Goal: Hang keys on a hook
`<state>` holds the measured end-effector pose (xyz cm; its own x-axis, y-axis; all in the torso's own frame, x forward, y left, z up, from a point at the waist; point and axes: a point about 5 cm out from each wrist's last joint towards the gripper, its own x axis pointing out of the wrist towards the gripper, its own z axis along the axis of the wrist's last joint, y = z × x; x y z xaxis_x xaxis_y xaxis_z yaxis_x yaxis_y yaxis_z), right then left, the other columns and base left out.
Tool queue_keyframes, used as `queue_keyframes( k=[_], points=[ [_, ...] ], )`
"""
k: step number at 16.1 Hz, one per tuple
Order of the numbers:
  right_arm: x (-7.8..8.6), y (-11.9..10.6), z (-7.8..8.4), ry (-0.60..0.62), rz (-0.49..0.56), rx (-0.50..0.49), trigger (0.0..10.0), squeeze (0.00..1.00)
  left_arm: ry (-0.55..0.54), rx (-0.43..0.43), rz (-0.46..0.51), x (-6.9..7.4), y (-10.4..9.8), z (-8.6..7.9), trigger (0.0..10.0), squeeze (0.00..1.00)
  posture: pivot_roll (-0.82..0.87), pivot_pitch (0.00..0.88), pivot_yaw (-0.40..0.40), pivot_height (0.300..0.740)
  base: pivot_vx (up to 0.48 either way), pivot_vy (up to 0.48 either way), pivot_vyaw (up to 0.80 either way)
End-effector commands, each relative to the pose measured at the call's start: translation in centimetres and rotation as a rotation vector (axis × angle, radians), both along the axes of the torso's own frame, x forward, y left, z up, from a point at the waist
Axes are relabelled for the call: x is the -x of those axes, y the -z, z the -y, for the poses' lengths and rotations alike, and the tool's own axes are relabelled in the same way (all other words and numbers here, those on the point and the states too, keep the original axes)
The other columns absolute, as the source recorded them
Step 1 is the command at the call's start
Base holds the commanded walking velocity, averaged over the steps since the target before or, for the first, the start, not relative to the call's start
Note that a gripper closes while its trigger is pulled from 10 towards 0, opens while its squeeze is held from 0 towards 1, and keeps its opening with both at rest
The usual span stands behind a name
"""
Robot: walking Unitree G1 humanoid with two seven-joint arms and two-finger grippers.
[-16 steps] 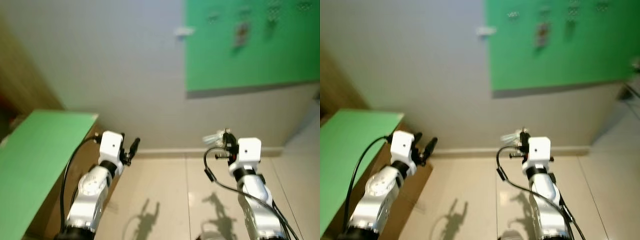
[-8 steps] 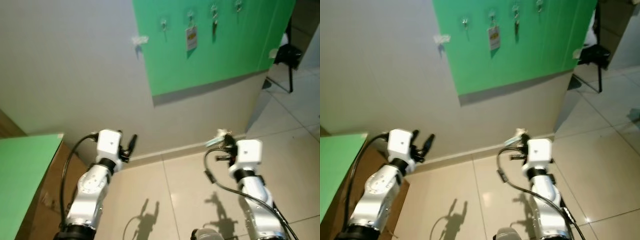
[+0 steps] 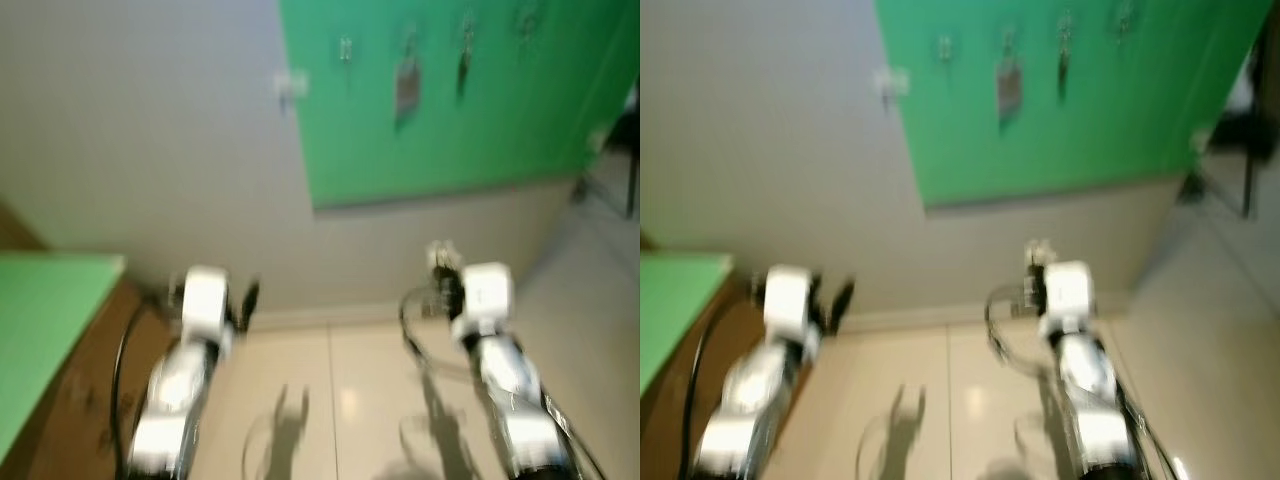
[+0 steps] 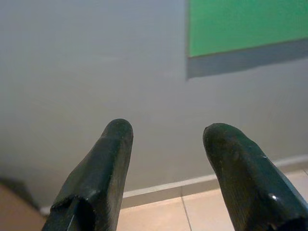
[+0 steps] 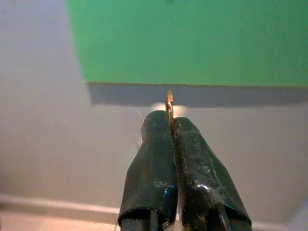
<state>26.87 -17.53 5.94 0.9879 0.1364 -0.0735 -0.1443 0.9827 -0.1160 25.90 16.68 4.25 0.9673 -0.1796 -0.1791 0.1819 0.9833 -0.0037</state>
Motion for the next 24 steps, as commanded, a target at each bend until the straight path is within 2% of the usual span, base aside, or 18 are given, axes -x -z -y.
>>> queue_keyframes(
  k=[1, 5, 8, 10, 13, 19, 24],
  points=[
    [-0.5, -0.4, 1.4, -0.018, -0.020, 0.039, 0.0, 0.00, -0.011, 0.012, -0.005, 0.6, 0.5, 0.6, 10.0, 0.00, -0.26, 0.003, 0.090, 0.740, 0.000, -0.472, 0.59],
    [-1.3, -0.5, 1.9, -0.036, -0.047, 0.052, 0.0, 0.00, -0.001, 0.035, -0.004, 0.8, 0.6, 1.8, 10.0, 0.00, -0.24, 0.005, 0.064, 0.740, 0.000, -0.474, 0.30],
    [-1.2, 0.1, 0.1, -0.055, -0.065, 0.001, 0.0, 0.00, 0.009, 0.063, 0.015, 0.2, 0.2, 1.5, 10.0, 0.00, -0.24, 0.000, 0.076, 0.740, 0.000, -0.459, 0.00],
    [-0.8, 0.6, -0.8, -0.059, -0.068, -0.022, 0.0, 0.00, 0.076, 0.039, 0.029, -0.7, -0.4, 1.3, 10.0, 0.00, -0.24, 0.000, 0.092, 0.740, 0.399, -0.263, 0.00],
    [-0.4, 0.8, -1.1, -0.055, -0.069, -0.034, 0.0, 0.00, 0.107, 0.033, 0.029, -1.5, -0.9, 0.9, 10.0, 0.00, -0.26, 0.000, 0.114, 0.740, 0.441, 0.000, 0.00],
    [-0.2, 1.0, -1.0, -0.027, -0.061, -0.037, 0.0, 0.00, 0.178, 0.043, 0.002, -1.7, -0.5, 1.7, 10.0, 0.00, -0.28, 0.000, 0.138, 0.740, 0.472, 0.000, 0.00],
    [-0.1, 1.1, -1.2, -0.025, -0.063, -0.042, 0.0, 0.00, 0.199, 0.013, 0.009, -1.9, -0.7, 1.6, 10.0, 0.00, -0.27, 0.000, 0.142, 0.740, 0.467, 0.000, 0.00]
  ],
)
